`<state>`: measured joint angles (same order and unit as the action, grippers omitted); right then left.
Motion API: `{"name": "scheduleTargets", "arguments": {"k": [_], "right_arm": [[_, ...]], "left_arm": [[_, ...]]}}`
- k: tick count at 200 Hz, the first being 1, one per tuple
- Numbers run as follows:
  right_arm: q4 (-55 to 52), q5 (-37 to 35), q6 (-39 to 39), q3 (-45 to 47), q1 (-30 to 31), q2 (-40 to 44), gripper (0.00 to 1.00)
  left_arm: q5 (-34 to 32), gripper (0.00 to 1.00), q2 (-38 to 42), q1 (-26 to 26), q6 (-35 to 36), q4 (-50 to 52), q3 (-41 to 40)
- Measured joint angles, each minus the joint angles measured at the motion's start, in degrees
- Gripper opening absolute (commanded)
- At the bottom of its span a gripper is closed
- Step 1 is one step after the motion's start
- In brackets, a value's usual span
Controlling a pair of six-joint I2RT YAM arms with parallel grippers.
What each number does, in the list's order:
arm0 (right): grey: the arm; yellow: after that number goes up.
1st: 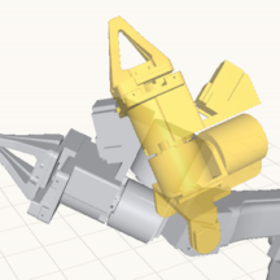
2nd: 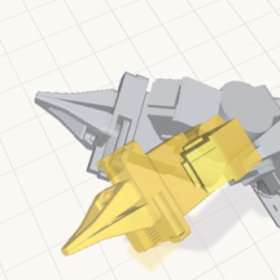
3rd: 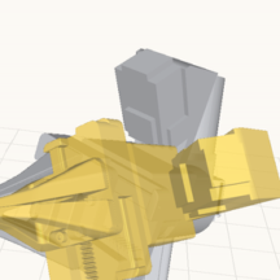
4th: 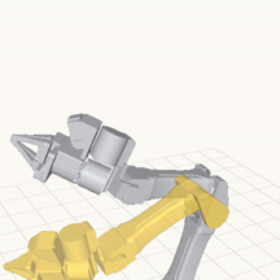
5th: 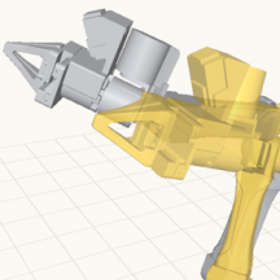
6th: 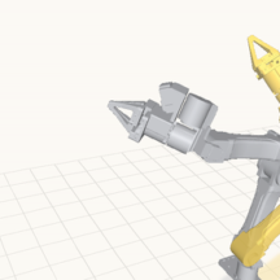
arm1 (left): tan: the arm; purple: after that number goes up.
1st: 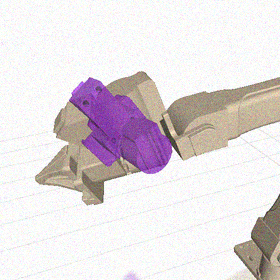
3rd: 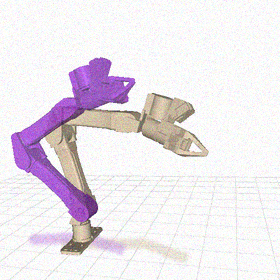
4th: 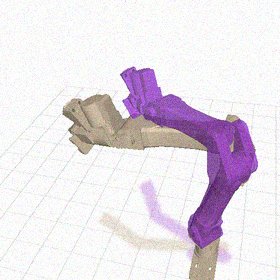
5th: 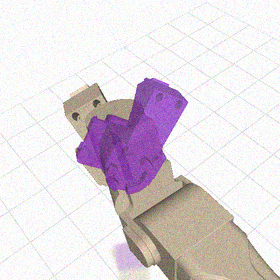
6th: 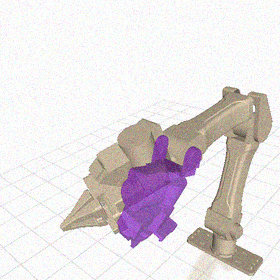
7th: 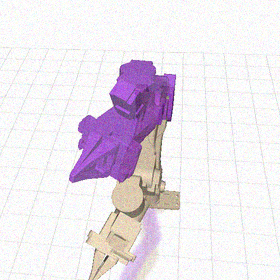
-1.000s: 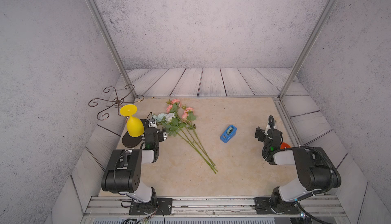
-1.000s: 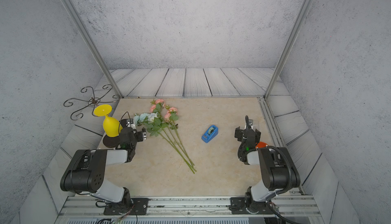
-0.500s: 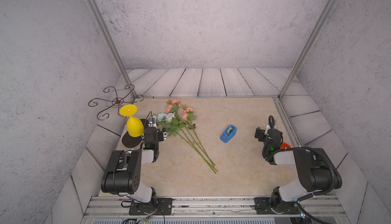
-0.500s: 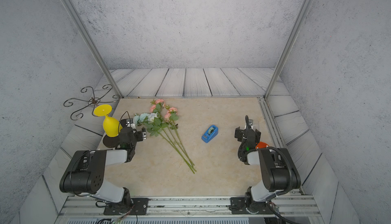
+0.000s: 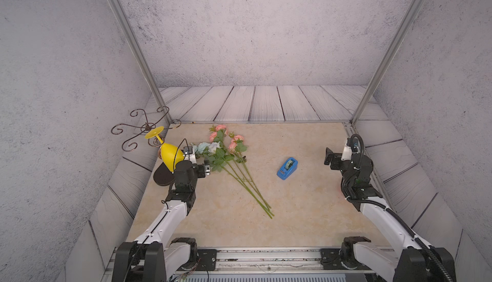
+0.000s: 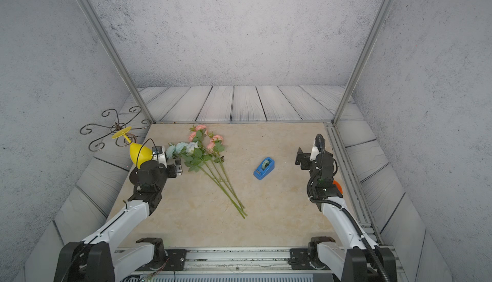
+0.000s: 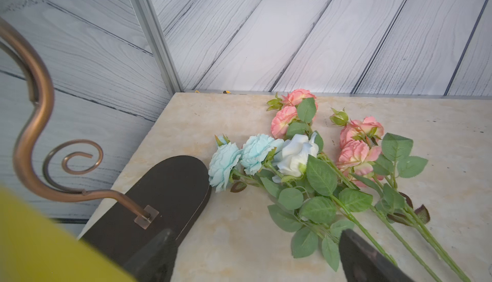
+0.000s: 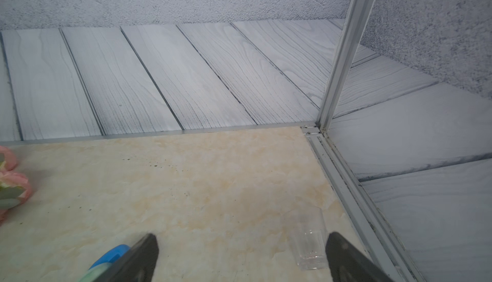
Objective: Wrap bouquets with tape
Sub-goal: Move the flowers to the center of the board.
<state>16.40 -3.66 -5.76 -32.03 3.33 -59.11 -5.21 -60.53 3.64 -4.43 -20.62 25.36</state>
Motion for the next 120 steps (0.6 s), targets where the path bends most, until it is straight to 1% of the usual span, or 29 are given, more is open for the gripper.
{"name": "scheduleTargets", "arguments": {"k": [25, 60, 87, 105, 120], "right_arm": [[-4.5, 3.4, -0.2, 0.0, 0.0, 0.0, 0.99], [-7.9, 6.5, -0.2, 0.0, 0.0, 0.3, 0.99], [-9.5, 8.7, -0.6, 0.0, 0.1, 0.5, 0.99], [-11.1, 10.6, -1.6, -0.2, 0.7, 0.5, 0.99], [-13.4, 11.3, -1.7, -0.7, 2.7, 0.5, 0.99]], "left_arm": [[-0.3, 0.97, 0.4, 0.0, -0.6, 2.4, -1.9], [2.5, 0.97, 0.5, 0.0, -0.3, 6.9, -2.3], [4.3, 0.94, 0.4, 0.1, 0.9, 10.2, -2.3], [4.6, 0.95, 0.5, 1.2, 2.1, 13.9, -1.9], [4.5, 0.95, 1.8, 3.1, 3.0, 17.0, -1.5]]}}
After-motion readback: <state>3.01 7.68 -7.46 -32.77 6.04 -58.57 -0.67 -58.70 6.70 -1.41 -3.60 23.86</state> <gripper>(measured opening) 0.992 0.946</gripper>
